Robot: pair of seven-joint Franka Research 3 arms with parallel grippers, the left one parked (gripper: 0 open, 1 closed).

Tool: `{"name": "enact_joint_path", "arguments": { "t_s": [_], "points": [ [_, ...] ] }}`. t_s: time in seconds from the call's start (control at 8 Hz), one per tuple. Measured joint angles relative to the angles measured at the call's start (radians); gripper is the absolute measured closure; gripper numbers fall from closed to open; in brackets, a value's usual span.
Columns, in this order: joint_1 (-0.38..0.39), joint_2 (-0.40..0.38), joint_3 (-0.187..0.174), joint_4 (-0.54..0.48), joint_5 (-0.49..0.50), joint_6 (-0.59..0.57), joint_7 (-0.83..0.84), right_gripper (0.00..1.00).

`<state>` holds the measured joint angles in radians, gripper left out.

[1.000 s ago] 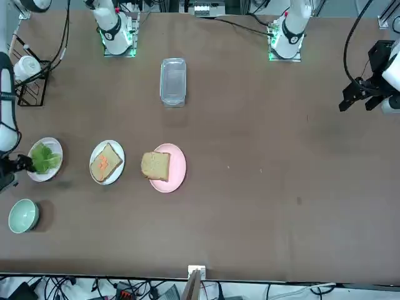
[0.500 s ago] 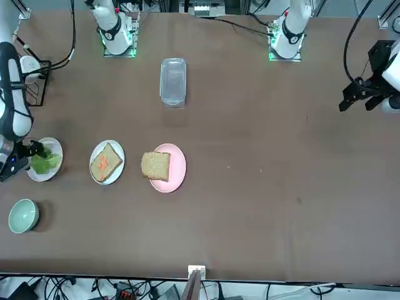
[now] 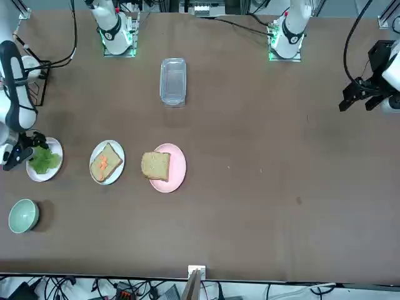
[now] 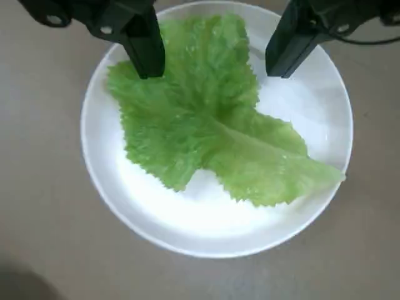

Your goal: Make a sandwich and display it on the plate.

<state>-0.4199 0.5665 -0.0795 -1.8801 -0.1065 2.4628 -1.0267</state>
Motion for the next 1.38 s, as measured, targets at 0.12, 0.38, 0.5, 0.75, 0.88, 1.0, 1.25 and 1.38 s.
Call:
{"name": "enact_joint_path", "arguments": {
  "t_s": [0.12,0.38,0.5,0.75,0.88,1.0,1.25,1.38],
  "points": [
    [-0.001,0.000,0.000,-0.022,-0.001,0.024,0.000,0.03],
    [-0.001,-0.002,-0.002,-0.030,-0.039,0.034,-0.001,0.10],
    [-0.002,-0.003,-0.003,-0.030,-0.057,0.035,-0.001,0.20],
    [-0.003,-0.005,-0.004,-0.030,-0.066,0.037,-0.001,0.61],
    [-0.003,-0.010,-0.004,-0.030,-0.073,0.037,-0.001,0.78],
    [-0.003,-0.014,-0.004,-0.030,-0.076,0.036,-0.002,0.92],
    [0.000,-0.034,-0.004,-0.028,-0.078,0.041,-0.002,0.93],
    [0.004,-0.062,-0.002,-0.026,-0.079,0.039,-0.002,0.93]
  ]
}}
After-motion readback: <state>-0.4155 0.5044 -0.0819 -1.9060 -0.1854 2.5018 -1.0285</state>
